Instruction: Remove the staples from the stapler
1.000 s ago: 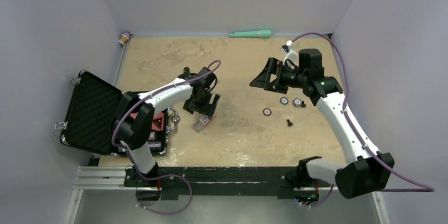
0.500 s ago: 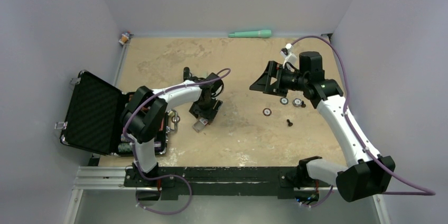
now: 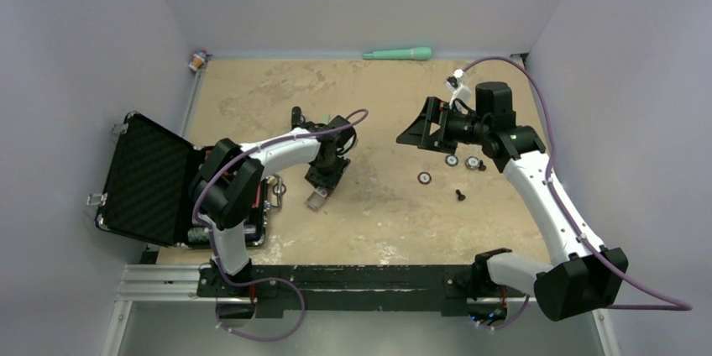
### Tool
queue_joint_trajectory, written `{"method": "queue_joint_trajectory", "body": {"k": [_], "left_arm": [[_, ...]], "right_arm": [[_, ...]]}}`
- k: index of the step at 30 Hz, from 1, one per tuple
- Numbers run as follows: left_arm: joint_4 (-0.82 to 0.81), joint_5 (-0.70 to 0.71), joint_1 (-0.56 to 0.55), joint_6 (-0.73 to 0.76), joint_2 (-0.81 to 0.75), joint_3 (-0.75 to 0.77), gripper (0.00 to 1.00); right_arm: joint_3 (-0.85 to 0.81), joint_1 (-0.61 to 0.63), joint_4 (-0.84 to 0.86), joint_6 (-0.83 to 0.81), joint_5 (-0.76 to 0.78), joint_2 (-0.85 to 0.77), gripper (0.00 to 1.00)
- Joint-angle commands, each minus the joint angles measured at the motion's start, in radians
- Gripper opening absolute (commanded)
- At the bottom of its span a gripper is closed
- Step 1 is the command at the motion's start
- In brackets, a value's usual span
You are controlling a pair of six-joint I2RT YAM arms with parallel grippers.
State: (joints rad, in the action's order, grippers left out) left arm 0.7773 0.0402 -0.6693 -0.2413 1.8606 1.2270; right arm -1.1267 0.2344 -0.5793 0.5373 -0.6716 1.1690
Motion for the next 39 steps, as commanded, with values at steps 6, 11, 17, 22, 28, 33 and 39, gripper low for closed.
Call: {"method": "queue_joint_trajectory", "body": {"k": [6,11,17,22,28,33,39], "left_arm": [[0.055,-0.033,-0.058,0.089,-0.141,0.074,0.42],[0.082,-0.073,-0.157,0.17,-0.105,0.132,0.43],[0.099,-0.119,-0.237,0.234,-0.007,0.212,0.43],[0.12,-0.121,-0.281,0.304,0.08,0.288,0.43],[0.154,-0.095,-0.31,0.353,0.175,0.356,0.45],[0.154,-0.066,-0.312,0.353,0.209,0.384,0.57],[0.169,-0.043,-0.311,0.35,0.176,0.408,0.79]], "right_arm": [[-0.038,-0.004,0.01,-0.012,0.007,0.004,0.98],[-0.117,-0.005,-0.013,-0.025,0.052,0.031,0.98],[-0.203,-0.026,-0.001,0.0,0.07,0.032,0.98],[-0.235,-0.037,-0.002,0.012,0.073,0.033,0.98],[-0.238,-0.055,-0.011,0.01,0.085,0.036,0.98],[-0.256,-0.065,-0.018,0.008,0.077,0.058,0.98],[-0.325,-0.074,-0.067,-0.042,0.099,0.111,0.99]]}}
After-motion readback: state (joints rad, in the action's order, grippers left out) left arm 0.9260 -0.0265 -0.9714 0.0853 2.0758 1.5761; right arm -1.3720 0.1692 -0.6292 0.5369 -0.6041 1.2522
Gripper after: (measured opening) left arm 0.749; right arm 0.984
